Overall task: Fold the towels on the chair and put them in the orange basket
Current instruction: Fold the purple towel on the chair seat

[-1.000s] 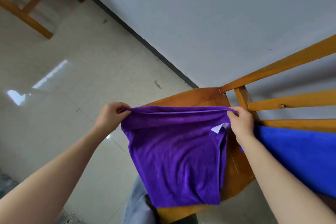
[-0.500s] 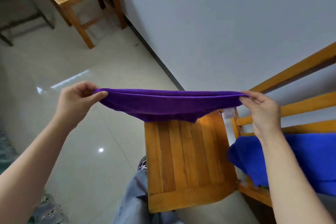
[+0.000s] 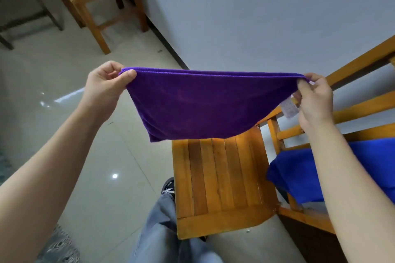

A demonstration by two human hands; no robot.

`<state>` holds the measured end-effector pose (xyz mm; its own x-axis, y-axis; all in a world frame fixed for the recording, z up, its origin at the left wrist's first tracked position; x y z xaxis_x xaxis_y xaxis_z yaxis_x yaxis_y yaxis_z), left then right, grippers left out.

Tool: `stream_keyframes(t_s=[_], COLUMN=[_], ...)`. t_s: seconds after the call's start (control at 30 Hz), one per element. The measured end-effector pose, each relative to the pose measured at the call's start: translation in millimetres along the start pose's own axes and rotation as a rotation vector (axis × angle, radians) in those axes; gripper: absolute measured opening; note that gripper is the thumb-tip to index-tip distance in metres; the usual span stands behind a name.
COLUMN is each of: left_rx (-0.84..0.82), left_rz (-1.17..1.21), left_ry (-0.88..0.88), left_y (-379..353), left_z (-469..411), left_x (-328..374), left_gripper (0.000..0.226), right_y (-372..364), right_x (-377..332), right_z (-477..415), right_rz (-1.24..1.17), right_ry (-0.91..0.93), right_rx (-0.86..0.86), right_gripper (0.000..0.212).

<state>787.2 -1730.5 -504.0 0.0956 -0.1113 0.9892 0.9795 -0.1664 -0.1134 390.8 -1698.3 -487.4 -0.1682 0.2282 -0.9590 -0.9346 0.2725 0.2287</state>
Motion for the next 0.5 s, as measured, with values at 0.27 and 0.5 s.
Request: stream_keyframes(t_s=[0.27, 0.5], left_rx=[-0.060, -0.127], left_rz=[0.105, 0.132], left_ry=[-0.059, 0.170], left_y=[-17, -20], left_z=[-22, 28], left_x=[30, -29], left_gripper=[0.027, 0.021], right_y=[1, 21], right_x=[-29, 28], right_z=[-12, 49], right_rz=[-0.194, -0.119], right_ry=[0.006, -0.177], right_rx=[-0.036, 0.091], right_gripper=[0.019, 0.025])
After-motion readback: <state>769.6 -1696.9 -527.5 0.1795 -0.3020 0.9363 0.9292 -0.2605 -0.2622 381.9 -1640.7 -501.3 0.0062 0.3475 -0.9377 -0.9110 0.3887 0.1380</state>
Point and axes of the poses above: each hand's wrist, its own z-axis away from the middle knuckle, its own y-axis out of the back of the hand, x = y × z, the point moved 5 cm from there along -z, towards the middle knuckle, and after that the axes turned 13 degrees about -x, right-handed, at the moved point
